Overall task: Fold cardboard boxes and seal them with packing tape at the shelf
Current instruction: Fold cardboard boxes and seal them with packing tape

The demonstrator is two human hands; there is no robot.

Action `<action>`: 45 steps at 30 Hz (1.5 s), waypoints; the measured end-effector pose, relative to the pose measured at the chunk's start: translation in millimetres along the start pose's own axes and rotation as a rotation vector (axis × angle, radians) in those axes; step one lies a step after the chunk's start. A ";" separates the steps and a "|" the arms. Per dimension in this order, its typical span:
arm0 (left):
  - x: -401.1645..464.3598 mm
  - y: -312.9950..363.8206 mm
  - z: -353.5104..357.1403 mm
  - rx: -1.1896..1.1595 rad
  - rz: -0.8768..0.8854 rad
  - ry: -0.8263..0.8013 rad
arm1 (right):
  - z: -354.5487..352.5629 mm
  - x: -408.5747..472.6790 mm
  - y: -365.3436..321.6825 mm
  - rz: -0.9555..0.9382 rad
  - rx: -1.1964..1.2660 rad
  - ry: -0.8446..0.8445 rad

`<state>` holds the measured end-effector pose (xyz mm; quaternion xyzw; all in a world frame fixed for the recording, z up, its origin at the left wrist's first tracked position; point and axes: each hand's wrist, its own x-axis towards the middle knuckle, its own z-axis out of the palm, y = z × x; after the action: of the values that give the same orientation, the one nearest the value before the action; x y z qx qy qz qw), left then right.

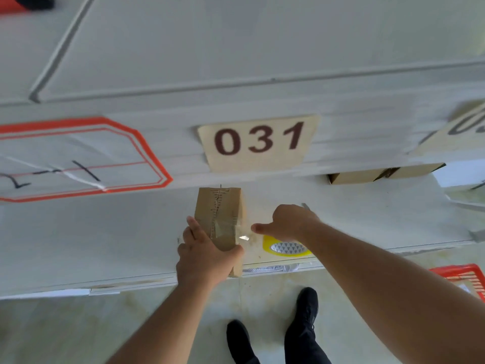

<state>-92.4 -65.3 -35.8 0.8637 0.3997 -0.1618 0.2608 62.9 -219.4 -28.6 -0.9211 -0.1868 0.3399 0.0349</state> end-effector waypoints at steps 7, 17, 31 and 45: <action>12.9 -19.8 -17.0 -0.521 0.203 -0.251 | -10.6 -34.2 7.8 -0.052 0.237 0.045; 30.7 -42.5 -6.8 -0.290 0.361 -0.096 | -15.3 -46.8 -3.3 -0.147 0.707 -0.202; -22.6 -23.6 44.2 -0.659 -0.169 0.010 | -49.7 -27.1 -73.6 -0.003 0.394 -0.304; 22.2 47.9 -28.9 -0.675 -0.056 -0.198 | 16.6 -52.5 -80.4 0.464 0.672 -0.078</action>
<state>-39.3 -61.2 -7.8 0.6976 0.4272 -0.1106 0.5645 -10.2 -165.2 6.2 -0.8624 0.1462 0.4157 0.2490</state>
